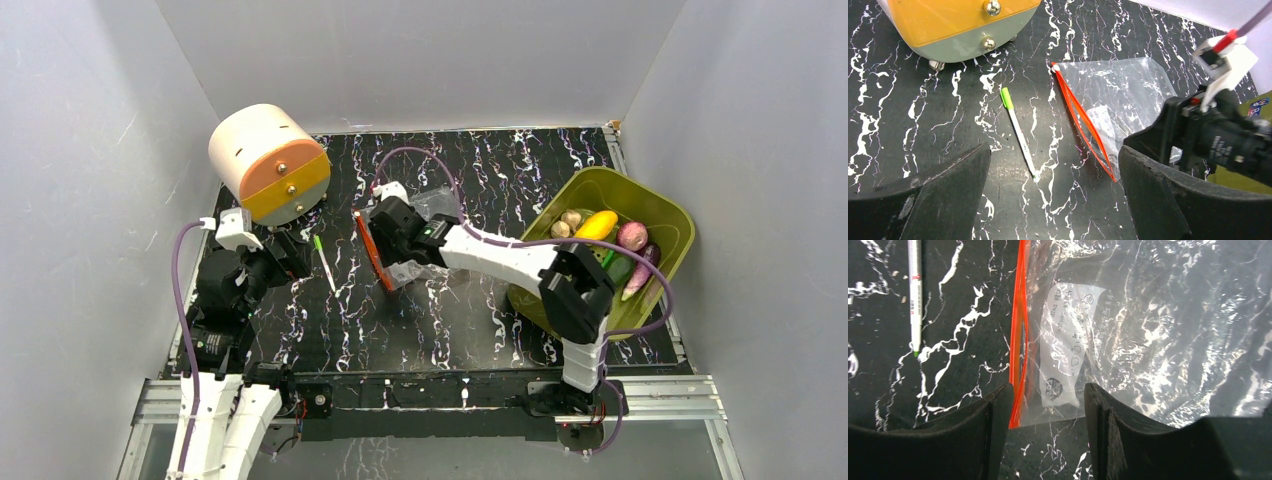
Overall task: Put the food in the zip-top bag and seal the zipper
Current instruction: Move the zipper food storage bag to the center of the board, then unzip the zipper food storage bag.
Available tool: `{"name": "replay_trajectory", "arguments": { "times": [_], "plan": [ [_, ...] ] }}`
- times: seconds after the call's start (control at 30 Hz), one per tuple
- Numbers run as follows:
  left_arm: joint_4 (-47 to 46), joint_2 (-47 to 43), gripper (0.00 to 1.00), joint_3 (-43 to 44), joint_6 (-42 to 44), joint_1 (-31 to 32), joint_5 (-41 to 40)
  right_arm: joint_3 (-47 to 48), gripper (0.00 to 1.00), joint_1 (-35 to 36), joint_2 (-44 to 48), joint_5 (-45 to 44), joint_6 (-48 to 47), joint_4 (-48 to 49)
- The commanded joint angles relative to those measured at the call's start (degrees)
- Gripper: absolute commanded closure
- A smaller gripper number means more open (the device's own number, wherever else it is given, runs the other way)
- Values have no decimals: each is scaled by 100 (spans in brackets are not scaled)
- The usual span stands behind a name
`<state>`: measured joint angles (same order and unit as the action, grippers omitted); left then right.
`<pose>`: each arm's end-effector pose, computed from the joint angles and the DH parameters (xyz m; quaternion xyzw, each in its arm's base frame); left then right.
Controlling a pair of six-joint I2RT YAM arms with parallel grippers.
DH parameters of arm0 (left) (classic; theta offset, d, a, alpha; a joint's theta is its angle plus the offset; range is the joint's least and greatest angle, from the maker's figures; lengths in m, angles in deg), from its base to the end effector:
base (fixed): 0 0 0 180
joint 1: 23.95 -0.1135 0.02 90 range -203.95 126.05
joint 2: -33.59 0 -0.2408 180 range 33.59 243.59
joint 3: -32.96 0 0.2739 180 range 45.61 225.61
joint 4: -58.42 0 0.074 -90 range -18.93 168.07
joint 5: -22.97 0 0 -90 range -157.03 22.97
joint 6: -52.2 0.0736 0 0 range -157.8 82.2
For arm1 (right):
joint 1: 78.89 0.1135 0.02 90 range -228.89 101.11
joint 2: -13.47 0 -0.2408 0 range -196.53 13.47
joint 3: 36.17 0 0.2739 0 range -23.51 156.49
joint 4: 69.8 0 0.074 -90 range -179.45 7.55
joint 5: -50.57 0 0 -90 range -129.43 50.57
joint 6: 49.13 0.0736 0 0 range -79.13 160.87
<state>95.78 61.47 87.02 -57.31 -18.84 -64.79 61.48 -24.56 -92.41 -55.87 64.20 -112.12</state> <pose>0.1967 -0.0205 0.3183 -0.0845 0.7679 -0.1501 0.6169 0.2786 0.3525 0.1943 -0.2025 0.9107 0.1046 0.3446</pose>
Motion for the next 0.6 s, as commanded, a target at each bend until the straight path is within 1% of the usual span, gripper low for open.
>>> {"name": "replay_trajectory", "arguments": {
  "times": [0.0, 0.2, 0.43, 0.57],
  "plan": [
    [31, -73, 2, 201, 0, 17, -108, 486, 47, 113, -349, -356, 48, 227],
    [21, -63, 2, 197, 0, 17, -60, 845, 46, 274, -872, -550, -109, 186],
    [19, -84, 2, 194, 7, 17, -28, 1305, 46, 324, -1405, -816, -393, -48],
    [-1, -116, 2, 185, 17, 17, -2, 1617, 46, 328, -1682, -825, -438, -174]
  ]
}}
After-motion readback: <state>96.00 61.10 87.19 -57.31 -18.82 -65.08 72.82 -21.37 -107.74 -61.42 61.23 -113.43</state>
